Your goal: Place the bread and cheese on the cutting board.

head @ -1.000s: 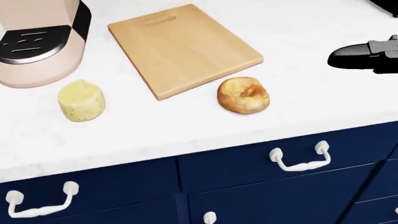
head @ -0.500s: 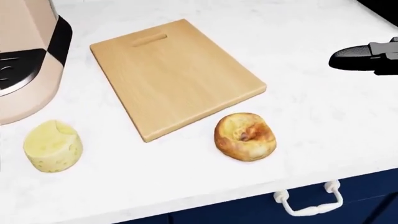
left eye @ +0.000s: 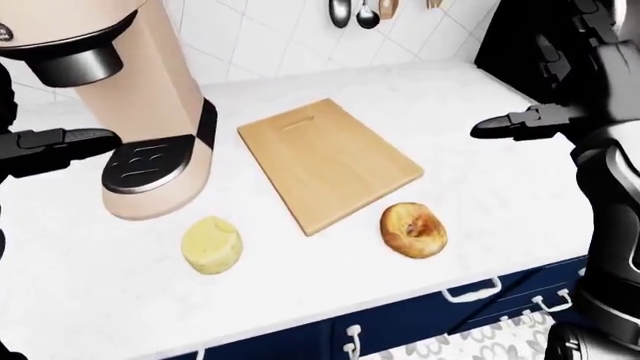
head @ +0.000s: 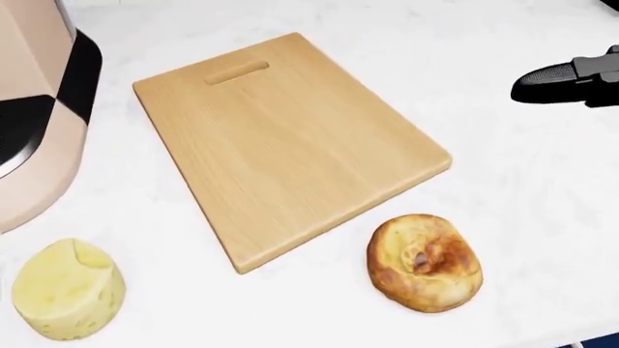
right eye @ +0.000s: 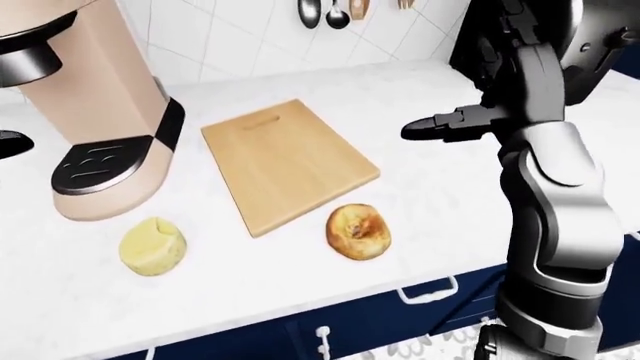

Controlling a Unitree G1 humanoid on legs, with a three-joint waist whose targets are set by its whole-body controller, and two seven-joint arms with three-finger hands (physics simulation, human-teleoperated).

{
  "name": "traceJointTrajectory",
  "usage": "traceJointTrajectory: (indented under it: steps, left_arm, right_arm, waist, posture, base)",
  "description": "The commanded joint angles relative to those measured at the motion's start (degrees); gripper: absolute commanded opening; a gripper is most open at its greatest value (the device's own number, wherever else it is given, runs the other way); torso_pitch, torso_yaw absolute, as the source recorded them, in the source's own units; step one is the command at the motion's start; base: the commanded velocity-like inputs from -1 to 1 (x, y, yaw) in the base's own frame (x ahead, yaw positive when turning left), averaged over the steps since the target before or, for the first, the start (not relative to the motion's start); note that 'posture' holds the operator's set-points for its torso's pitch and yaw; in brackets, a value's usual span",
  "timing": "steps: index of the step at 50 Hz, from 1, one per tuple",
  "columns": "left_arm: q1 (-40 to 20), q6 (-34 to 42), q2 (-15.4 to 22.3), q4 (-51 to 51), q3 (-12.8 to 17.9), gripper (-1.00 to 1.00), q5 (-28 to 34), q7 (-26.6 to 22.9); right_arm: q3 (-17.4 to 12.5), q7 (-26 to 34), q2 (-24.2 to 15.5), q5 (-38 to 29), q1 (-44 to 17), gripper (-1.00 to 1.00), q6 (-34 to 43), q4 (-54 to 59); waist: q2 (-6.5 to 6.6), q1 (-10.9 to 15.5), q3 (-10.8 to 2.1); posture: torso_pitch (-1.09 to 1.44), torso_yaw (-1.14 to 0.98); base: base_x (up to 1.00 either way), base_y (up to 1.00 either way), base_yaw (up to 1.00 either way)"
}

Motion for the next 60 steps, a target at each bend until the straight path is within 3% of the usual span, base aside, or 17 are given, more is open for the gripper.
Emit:
traceJointTrajectory:
  steps: [1,4,10,21,25,28,38,52,60]
  left_arm:
    - [-1.10,-1.78,1.21,-1.43,0.38,1.00,-0.63,-0.67]
    - [-1.27,-1.79,1.42,-1.31,0.37,1.00,-0.79,-0.55]
    - [-1.52,-2.09,1.18,-1.11,-0.27,1.00,-0.63,-0.39]
    - [-2.50,-1.61,1.50,-0.98,-0.74,1.00,-1.43,0.56]
    - [-2.02,-1.62,1.46,-1.19,-0.23,1.00,-1.67,0.58]
    - [-1.84,-1.70,1.64,-1.15,-0.04,1.00,-1.76,0.54]
    - [-1.26,-2.41,1.40,-0.96,-0.02,1.00,-1.72,0.39]
    - [-1.24,-2.60,0.94,-0.88,0.05,1.00,-1.45,0.17]
    - [-0.68,-2.93,0.42,-1.17,-0.19,1.00,-1.16,0.19]
  right_arm:
    - [-0.32,2.15,-1.09,-2.21,-0.82,1.00,-2.37,-1.69]
    - [-0.29,4.47,-2.76,-2.77,-4.47,1.00,1.84,-1.48]
    - [2.81,16.26,-5.31,-12.50,-1.63,1.00,-4.32,-1.10]
    - [5.90,37.24,-4.28,-31.64,-5.55,1.00,-14.97,1.63]
    - [6.69,42.66,-2.27,-36.61,-6.06,1.00,-16.57,0.35]
    - [6.95,44.34,0.22,-39.89,-3.26,1.00,-20.03,-0.27]
    - [10.02,49.64,4.88,-48.60,-3.44,1.00,-27.76,2.31]
    - [12.18,57.29,6.03,-54.94,-10.29,1.00,-43.22,11.56]
    - [14.19,59.90,9.41,-57.74,-13.71,1.00,-47.84,14.79]
  waist:
    - [0.07,-0.26,-1.29]
    - [0.01,-0.27,-1.15]
    - [-0.07,-0.36,-0.77]
    - [0.40,-0.77,-0.54]
    - [0.54,-0.76,-0.58]
    - [0.61,-0.77,-0.61]
    - [1.01,-0.69,-0.89]
    - [1.37,-0.98,-1.27]
    - [1.51,-1.05,-1.29]
  posture:
    - [0.00,0.00]
    - [0.00,0.00]
    - [0.00,0.00]
    - [0.00,0.00]
    - [0.00,0.00]
    - [0.00,0.00]
    - [0.00,0.00]
    - [0.00,0.00]
    - [0.00,0.00]
  base:
    - [0.00,0.00,0.00]
    - [0.00,0.00,0.00]
    - [0.00,0.00,0.00]
    - [0.00,0.00,0.00]
    - [0.00,0.00,0.00]
    - [0.00,0.00,0.00]
    - [0.00,0.00,0.00]
    - [0.00,0.00,0.00]
    - [0.00,0.00,0.00]
